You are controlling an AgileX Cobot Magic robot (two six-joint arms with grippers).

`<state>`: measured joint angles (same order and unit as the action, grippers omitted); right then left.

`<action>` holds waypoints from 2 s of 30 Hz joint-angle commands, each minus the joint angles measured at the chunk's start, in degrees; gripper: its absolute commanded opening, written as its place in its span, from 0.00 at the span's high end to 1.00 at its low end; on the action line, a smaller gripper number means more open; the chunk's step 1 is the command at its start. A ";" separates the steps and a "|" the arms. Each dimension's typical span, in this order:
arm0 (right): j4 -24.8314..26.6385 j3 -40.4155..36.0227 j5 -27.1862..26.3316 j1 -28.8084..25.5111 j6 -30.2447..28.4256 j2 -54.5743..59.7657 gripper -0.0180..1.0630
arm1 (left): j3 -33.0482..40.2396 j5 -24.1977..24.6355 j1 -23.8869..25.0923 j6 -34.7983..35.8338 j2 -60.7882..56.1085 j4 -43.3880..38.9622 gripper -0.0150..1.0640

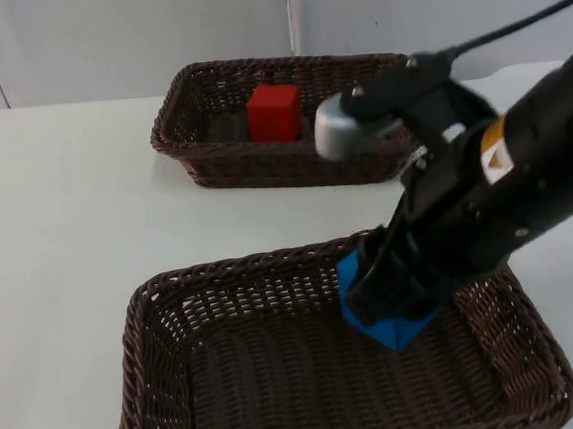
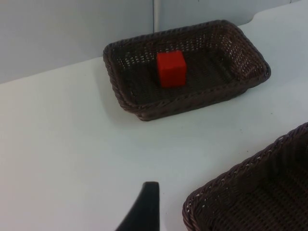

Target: Pick up one cube with the left hand and place it into the upper basket. Pick up one cube with the right hand and place it into the lower basket.

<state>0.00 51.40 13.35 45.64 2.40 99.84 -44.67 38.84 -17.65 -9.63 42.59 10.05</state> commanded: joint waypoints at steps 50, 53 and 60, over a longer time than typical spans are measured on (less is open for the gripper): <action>0.00 0.17 1.37 0.39 -0.50 -28.81 0.14 | 0.34 0.27 -0.29 0.08 -0.36 -0.15 0.16; 0.00 0.17 1.63 0.39 -0.76 -31.07 0.14 | 0.34 0.27 -0.29 0.08 -0.36 -0.03 0.16; 0.00 0.17 3.13 0.29 -1.08 -33.49 0.14 | 0.34 0.27 -0.29 0.08 -0.36 -0.48 0.16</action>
<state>0.00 51.40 15.77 45.64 1.71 66.74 -44.67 38.84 -17.65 -9.63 42.59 10.05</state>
